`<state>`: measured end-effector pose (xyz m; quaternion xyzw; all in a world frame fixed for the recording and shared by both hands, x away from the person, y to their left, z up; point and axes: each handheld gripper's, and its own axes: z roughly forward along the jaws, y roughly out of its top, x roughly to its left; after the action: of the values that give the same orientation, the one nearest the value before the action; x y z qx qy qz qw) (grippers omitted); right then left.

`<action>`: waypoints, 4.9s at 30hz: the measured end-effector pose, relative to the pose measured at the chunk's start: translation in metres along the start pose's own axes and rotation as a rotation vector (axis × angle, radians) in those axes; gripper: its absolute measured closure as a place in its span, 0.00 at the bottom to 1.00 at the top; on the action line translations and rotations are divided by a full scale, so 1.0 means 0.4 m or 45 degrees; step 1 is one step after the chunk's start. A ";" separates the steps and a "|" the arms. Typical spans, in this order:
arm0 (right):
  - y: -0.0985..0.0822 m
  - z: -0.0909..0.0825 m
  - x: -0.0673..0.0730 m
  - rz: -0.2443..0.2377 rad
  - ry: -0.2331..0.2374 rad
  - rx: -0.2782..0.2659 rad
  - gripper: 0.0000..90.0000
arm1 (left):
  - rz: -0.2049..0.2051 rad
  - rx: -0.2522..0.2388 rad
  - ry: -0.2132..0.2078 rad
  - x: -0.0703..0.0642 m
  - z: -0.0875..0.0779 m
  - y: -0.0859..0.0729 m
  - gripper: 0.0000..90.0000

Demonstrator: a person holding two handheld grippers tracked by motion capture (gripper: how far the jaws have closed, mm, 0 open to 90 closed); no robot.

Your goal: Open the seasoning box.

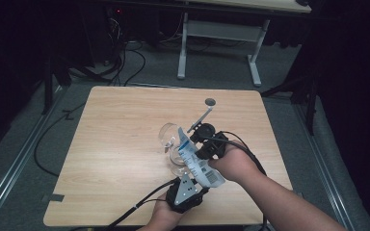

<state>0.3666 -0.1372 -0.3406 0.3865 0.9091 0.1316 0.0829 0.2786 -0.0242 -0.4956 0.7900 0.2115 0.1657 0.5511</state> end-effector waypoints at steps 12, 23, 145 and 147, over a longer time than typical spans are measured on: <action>0.000 0.003 -0.006 -0.010 0.004 -0.003 1.00 | -0.003 0.012 -0.019 0.005 0.005 0.005 0.71; 0.001 0.004 -0.006 -0.011 0.007 0.002 1.00 | -0.012 0.011 -0.036 0.006 0.009 0.008 0.71; 0.039 -0.009 0.000 -0.039 -0.008 -0.004 1.00 | -0.048 -0.039 -0.059 0.012 0.006 0.044 0.70; 0.039 -0.010 0.000 -0.046 -0.008 -0.003 1.00 | -0.047 -0.041 -0.058 0.012 0.006 0.045 0.70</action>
<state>0.3763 -0.1276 -0.3320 0.3705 0.9154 0.1298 0.0887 0.2866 -0.0292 -0.4793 0.7805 0.2106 0.1408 0.5715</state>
